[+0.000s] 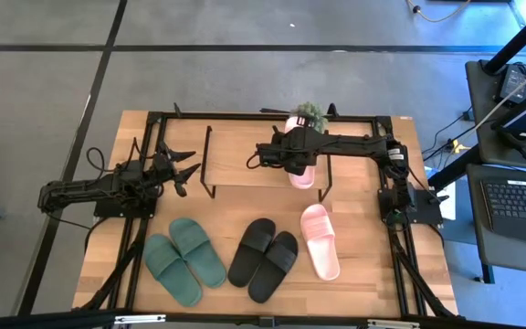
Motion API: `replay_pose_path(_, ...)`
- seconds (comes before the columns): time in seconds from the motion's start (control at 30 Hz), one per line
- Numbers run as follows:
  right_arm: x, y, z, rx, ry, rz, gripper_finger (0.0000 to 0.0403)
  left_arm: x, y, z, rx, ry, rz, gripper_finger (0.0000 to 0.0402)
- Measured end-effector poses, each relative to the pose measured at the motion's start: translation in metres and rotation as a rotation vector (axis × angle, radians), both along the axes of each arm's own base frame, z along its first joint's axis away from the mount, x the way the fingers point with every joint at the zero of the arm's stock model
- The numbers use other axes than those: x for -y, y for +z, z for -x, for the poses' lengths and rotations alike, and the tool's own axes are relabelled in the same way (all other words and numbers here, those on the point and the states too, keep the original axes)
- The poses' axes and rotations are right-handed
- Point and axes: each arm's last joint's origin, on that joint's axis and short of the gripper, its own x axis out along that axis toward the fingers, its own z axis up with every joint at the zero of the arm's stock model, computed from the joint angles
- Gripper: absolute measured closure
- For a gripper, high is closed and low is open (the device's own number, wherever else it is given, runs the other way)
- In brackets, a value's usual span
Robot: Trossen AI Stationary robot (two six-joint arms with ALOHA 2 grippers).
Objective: Pick and place slides into the shelf
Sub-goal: Put the right pink slide on the shelf
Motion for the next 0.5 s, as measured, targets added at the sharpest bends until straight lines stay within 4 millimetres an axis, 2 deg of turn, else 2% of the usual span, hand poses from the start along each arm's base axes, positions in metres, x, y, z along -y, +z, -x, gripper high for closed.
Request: replay_pose_path(0.5,-0.0006,-0.0005,0.0000,0.019,-0.018,-0.024,0.0390,0.0000,0.0001,0.0000,0.000,0.000,0.000,0.0204)
